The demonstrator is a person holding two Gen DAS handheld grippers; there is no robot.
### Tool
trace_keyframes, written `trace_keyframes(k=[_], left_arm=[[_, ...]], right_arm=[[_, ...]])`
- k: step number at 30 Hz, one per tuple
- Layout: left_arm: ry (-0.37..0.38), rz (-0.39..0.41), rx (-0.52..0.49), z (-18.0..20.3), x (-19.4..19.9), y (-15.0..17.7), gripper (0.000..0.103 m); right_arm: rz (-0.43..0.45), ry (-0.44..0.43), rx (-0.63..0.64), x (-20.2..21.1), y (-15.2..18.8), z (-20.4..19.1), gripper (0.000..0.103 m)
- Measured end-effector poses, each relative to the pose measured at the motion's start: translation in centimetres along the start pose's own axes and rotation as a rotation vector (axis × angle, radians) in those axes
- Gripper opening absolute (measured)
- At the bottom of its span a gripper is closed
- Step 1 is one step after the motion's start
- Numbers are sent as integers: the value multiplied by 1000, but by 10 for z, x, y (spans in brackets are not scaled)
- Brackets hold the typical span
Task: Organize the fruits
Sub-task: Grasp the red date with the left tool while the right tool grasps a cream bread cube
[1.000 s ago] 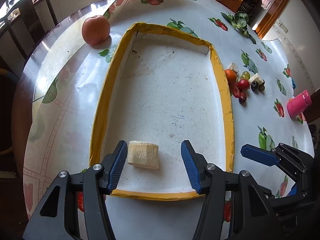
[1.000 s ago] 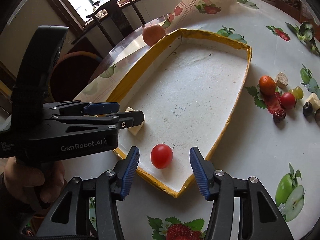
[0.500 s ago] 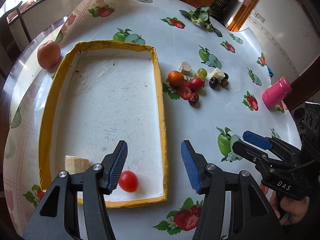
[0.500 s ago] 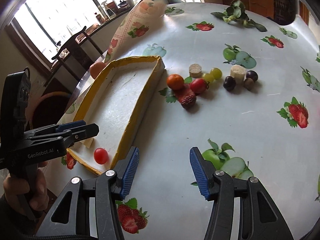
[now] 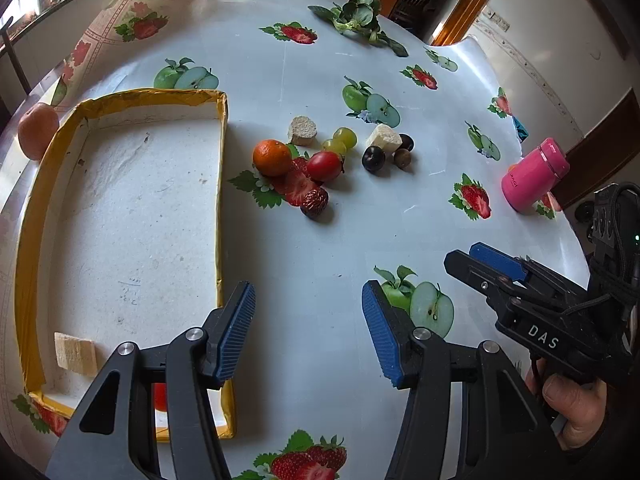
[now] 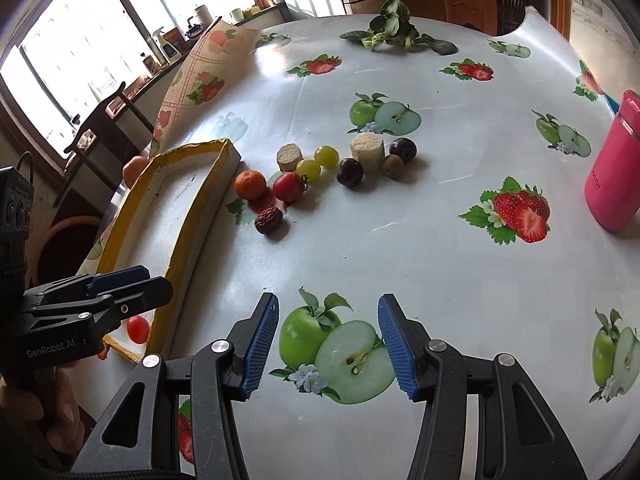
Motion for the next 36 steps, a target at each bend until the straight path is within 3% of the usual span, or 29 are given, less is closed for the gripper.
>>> trace_keyframes(k=[11, 21, 25, 26, 29, 31, 32, 36], left_arm=[[-75, -30, -24, 9, -50, -29, 54], [-83, -40, -23, 3, -79, -47, 54], [-88, -66, -29, 1, -93, -47, 53], [-93, -68, -38, 2, -96, -47, 48], [-139, -69, -95, 9, -100, -45, 44], [-142, -63, -103, 10, -100, -45, 33], [-122, -64, -96, 10, -100, -45, 21], [-106, -73, -98, 13, -100, -47, 19]], right_arm=[[47, 50, -110, -53, -70, 46, 52], [18, 47, 3, -105, -111, 23, 44], [-5, 63, 65, -121, -112, 15, 34], [-8, 68, 81, -122, -113, 12, 34], [-8, 68, 90, -122, -113, 9, 34], [3, 64, 79, -118, -112, 11, 34], [9, 58, 70, -115, -112, 12, 34], [34, 36, 37, -98, -108, 14, 34]])
Point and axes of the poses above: each gripper's, at about its wrist camera, not at the fingertips, and x roughly against the way its jaws point, z to its right, y to its underside, the point moved 1 cm from there along -x, roughly the way its jaws point, and after that the axes turned 5 degrees about z, right-handed, at the moved point
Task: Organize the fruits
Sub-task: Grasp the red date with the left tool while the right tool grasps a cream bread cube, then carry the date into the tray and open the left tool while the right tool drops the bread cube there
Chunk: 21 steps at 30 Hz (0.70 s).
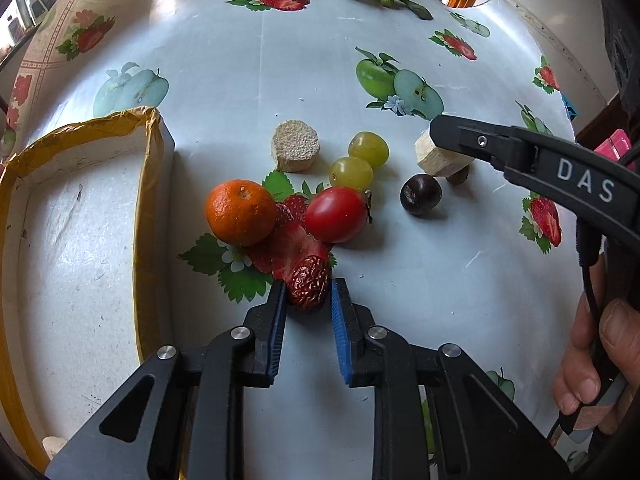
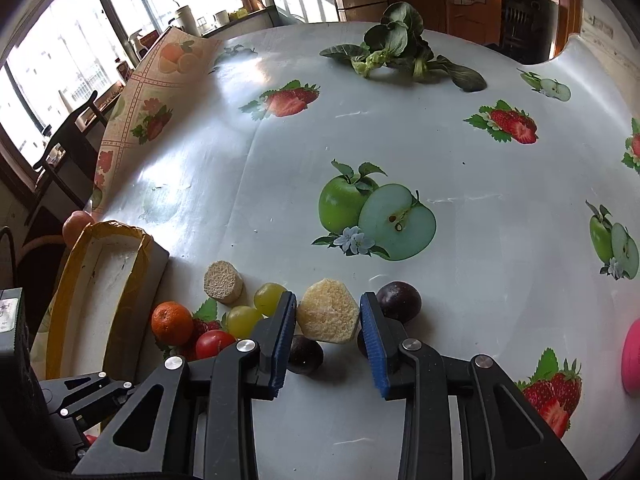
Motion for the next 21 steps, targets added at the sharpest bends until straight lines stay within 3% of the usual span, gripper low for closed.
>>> trace_keyframes(k=[12, 21], left_arm=[[91, 49, 66, -12, 41, 12, 19], [92, 72, 106, -24, 69, 32, 19]], right_arm=[[68, -57, -94, 65, 18, 4, 33], [52, -78, -86, 88, 46, -15, 33]])
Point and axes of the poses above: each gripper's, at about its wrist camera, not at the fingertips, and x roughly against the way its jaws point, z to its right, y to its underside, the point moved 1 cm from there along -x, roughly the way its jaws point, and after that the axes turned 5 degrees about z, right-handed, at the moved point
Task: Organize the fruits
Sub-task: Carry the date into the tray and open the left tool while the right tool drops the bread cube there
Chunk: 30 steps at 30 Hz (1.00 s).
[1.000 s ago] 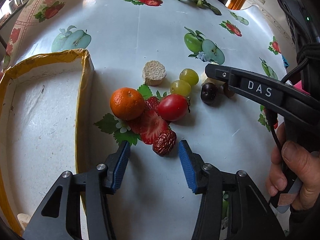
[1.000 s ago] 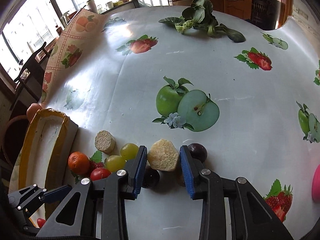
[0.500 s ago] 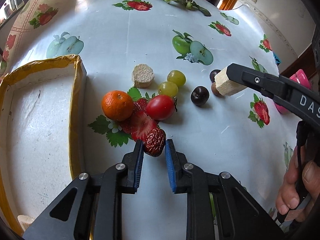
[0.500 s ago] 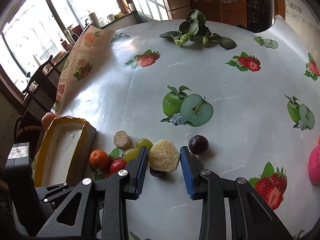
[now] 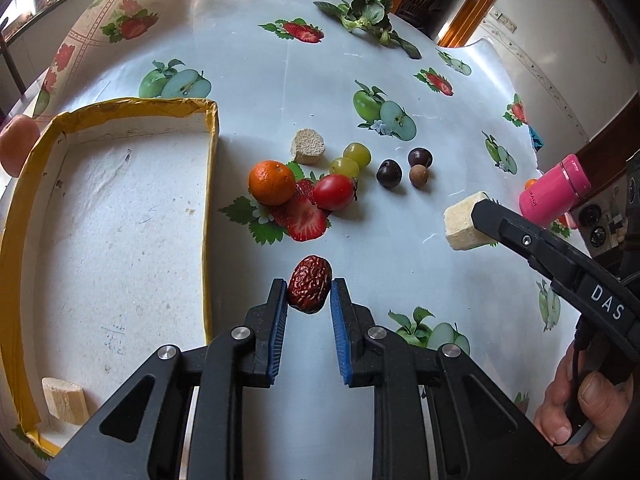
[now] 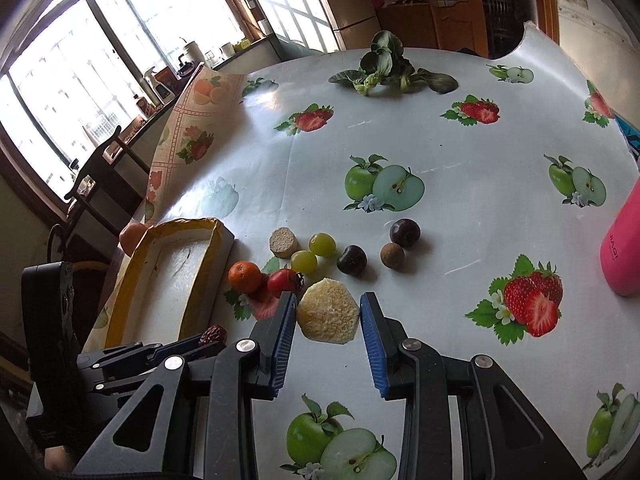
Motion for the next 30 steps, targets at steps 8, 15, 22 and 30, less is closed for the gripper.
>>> trace_keyframes(k=[8, 15, 22, 30], left_arm=[[-5, 29, 12, -11, 26, 9, 19], [-18, 57, 46, -30, 45, 13, 19], [-36, 63, 93, -56, 53, 18, 19], [-61, 57, 138, -84, 55, 24, 19]], right_arm=[[-15, -29, 33, 10, 20, -28, 33], [-28, -58, 70, 14, 31, -55, 33], [-51, -93, 125, 9, 40, -88, 33], [-76, -129, 170, -2, 46, -121, 33]])
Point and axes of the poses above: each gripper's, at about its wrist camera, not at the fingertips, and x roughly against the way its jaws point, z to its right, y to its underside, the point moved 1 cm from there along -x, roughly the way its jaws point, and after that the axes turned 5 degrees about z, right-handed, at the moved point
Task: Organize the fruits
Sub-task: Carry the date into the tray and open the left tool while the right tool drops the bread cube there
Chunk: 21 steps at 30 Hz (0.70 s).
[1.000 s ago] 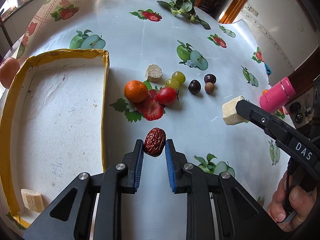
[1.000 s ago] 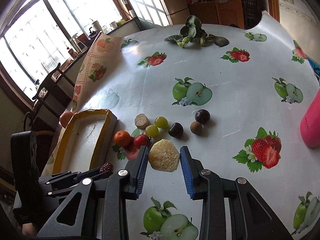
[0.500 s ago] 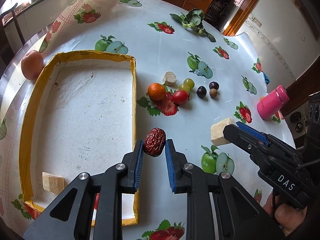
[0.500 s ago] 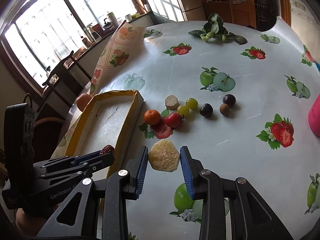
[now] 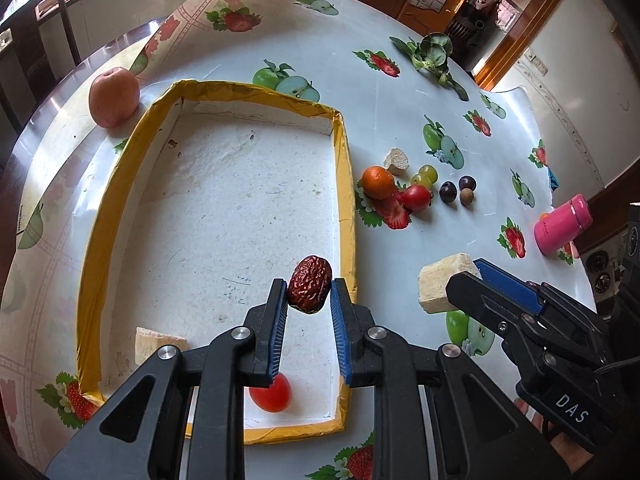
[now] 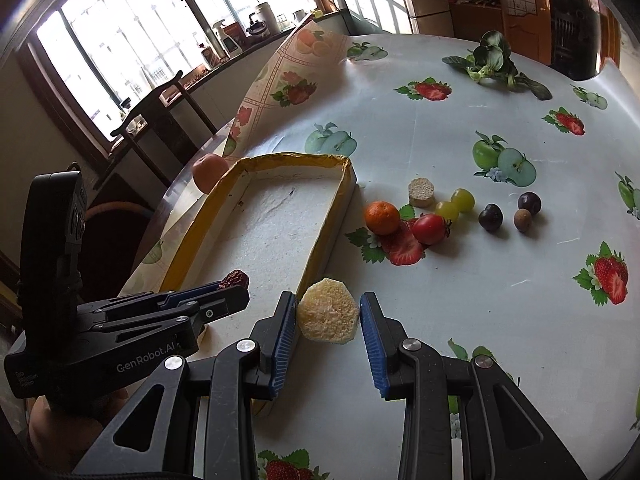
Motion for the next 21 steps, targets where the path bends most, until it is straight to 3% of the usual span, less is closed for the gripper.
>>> trace_keyframes(k=[21], left_arm=[[-61, -33, 110, -70, -21, -11, 19]], right_arm=[[-96, -70, 148, -54, 10, -73, 33]])
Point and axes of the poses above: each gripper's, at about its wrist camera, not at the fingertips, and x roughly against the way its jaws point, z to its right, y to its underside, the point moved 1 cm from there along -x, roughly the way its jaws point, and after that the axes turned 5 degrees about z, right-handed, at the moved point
